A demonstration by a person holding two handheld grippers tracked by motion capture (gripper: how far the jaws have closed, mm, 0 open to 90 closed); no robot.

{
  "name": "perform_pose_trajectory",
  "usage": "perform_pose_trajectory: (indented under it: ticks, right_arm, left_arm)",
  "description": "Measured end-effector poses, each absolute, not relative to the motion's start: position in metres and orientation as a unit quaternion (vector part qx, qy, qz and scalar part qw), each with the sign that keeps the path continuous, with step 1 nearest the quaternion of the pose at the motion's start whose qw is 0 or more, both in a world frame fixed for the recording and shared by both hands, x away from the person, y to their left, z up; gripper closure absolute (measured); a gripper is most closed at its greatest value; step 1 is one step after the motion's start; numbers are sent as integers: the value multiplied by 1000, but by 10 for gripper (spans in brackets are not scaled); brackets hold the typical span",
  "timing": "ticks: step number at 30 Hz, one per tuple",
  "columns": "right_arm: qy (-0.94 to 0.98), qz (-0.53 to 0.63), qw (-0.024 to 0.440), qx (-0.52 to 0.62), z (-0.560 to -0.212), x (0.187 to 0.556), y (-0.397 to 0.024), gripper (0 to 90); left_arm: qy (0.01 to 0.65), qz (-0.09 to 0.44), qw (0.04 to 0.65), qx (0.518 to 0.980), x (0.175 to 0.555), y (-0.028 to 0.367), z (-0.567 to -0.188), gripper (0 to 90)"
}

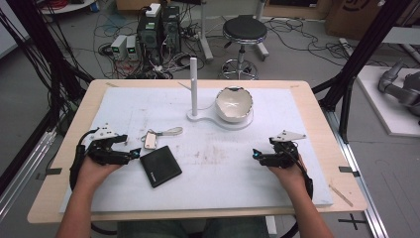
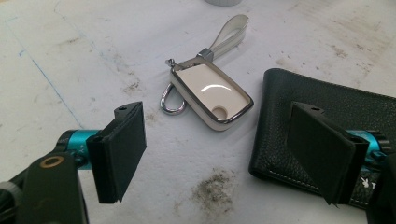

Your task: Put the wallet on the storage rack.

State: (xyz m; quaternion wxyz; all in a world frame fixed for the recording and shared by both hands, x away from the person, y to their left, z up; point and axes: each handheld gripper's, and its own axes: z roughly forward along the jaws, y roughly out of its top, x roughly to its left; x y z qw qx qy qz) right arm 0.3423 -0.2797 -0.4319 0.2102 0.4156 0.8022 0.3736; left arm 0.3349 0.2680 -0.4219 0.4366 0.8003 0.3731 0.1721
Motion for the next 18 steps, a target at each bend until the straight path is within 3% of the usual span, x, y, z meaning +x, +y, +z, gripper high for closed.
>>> perform_pose_trajectory:
  ticks: [18]
  right_arm:
    - [810,365,209,409,-434,343,-277,190]
  left_arm:
    - [363,155,427,813,337,257,-428,205]
